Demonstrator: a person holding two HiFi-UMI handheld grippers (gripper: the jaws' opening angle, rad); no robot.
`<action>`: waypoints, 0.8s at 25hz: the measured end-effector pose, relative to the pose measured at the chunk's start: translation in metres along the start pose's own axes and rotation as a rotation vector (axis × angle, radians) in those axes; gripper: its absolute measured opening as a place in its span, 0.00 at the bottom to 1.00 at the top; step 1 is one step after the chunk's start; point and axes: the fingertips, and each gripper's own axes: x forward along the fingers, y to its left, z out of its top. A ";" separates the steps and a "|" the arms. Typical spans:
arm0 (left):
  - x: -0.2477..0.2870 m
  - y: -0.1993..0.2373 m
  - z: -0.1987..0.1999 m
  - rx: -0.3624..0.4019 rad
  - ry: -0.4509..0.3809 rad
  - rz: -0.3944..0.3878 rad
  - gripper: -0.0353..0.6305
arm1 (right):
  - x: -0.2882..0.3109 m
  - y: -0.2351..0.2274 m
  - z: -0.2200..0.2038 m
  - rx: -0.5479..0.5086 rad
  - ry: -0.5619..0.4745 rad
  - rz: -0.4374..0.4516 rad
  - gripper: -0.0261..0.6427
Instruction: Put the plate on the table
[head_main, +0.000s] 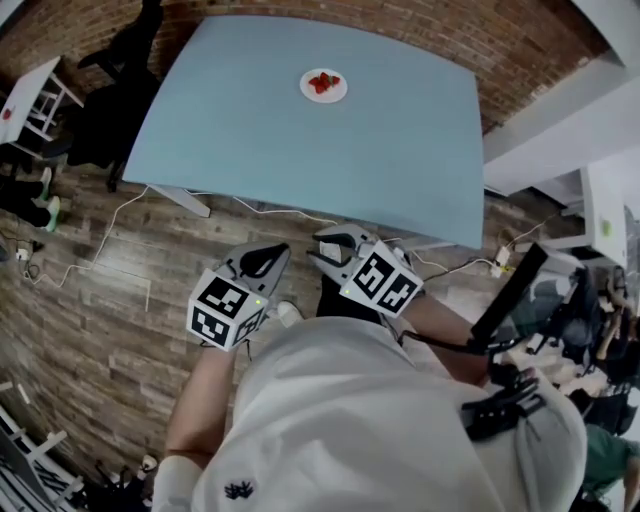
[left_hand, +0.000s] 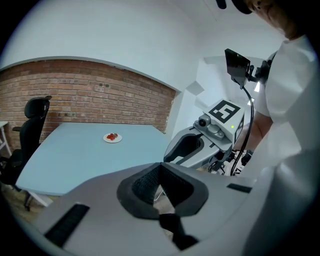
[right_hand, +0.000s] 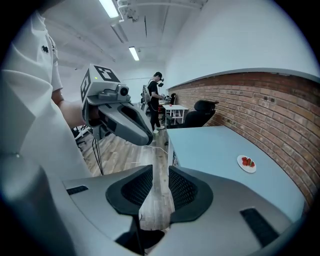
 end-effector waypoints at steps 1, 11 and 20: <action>-0.003 -0.004 -0.002 0.001 -0.003 -0.002 0.06 | -0.001 0.005 -0.001 -0.002 0.002 -0.002 0.20; -0.025 -0.024 -0.021 0.035 0.014 0.013 0.06 | -0.008 0.038 0.000 -0.015 -0.003 -0.011 0.20; -0.030 -0.034 -0.025 0.049 0.025 0.006 0.06 | -0.015 0.047 0.004 -0.025 -0.010 -0.029 0.20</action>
